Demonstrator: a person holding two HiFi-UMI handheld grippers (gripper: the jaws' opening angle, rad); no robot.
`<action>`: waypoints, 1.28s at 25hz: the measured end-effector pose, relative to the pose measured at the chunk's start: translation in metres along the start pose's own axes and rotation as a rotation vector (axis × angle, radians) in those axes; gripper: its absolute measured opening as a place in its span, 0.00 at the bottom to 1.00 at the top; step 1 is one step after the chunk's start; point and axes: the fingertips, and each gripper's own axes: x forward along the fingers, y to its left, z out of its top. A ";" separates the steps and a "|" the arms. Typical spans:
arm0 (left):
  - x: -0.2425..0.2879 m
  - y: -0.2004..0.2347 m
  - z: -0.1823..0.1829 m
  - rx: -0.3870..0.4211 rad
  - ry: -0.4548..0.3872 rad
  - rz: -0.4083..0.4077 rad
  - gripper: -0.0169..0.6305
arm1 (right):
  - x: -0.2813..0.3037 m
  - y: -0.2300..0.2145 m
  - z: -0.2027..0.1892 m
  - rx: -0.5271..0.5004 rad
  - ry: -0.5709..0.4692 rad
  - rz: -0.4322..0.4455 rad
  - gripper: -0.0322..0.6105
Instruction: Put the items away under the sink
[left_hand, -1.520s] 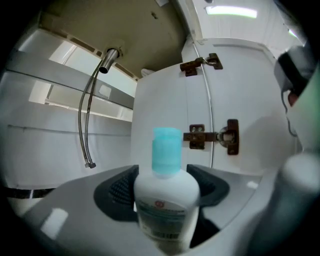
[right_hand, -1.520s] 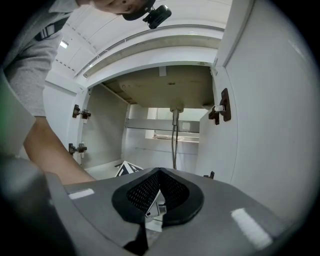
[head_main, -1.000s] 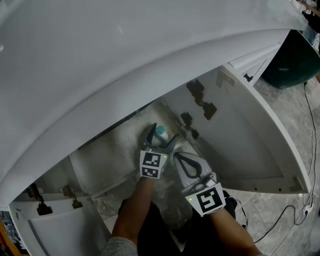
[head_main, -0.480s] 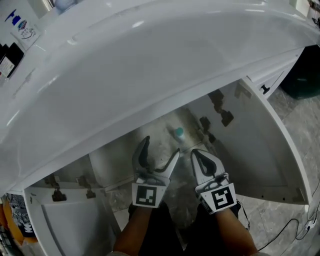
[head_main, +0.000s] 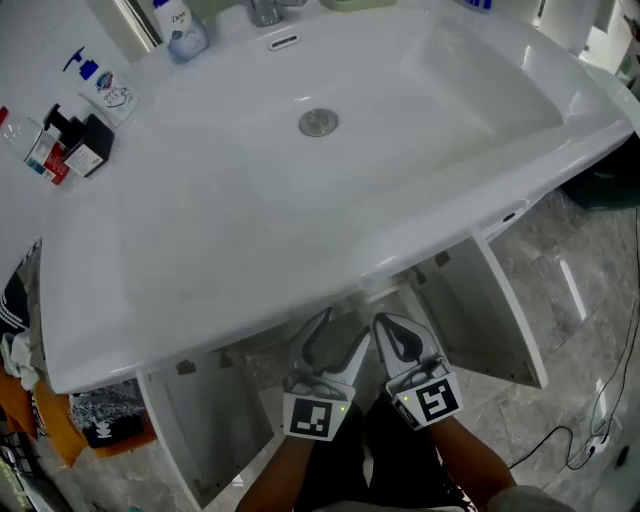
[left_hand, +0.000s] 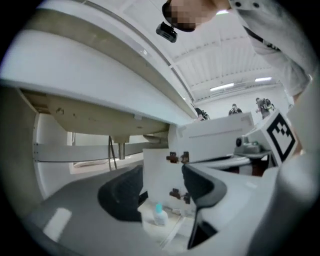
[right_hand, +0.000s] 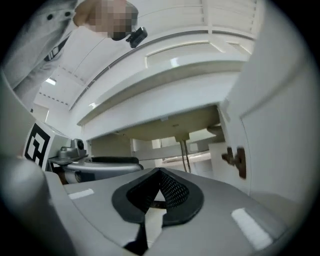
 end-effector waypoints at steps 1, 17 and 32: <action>-0.007 0.001 0.020 -0.057 0.011 0.009 0.42 | -0.005 0.008 0.024 -0.010 0.009 0.004 0.05; -0.167 0.054 0.347 -0.287 -0.022 0.074 0.12 | -0.094 0.100 0.373 -0.182 0.154 0.020 0.05; -0.255 0.047 0.426 -0.178 -0.086 -0.009 0.04 | -0.166 0.151 0.465 -0.366 0.178 -0.055 0.05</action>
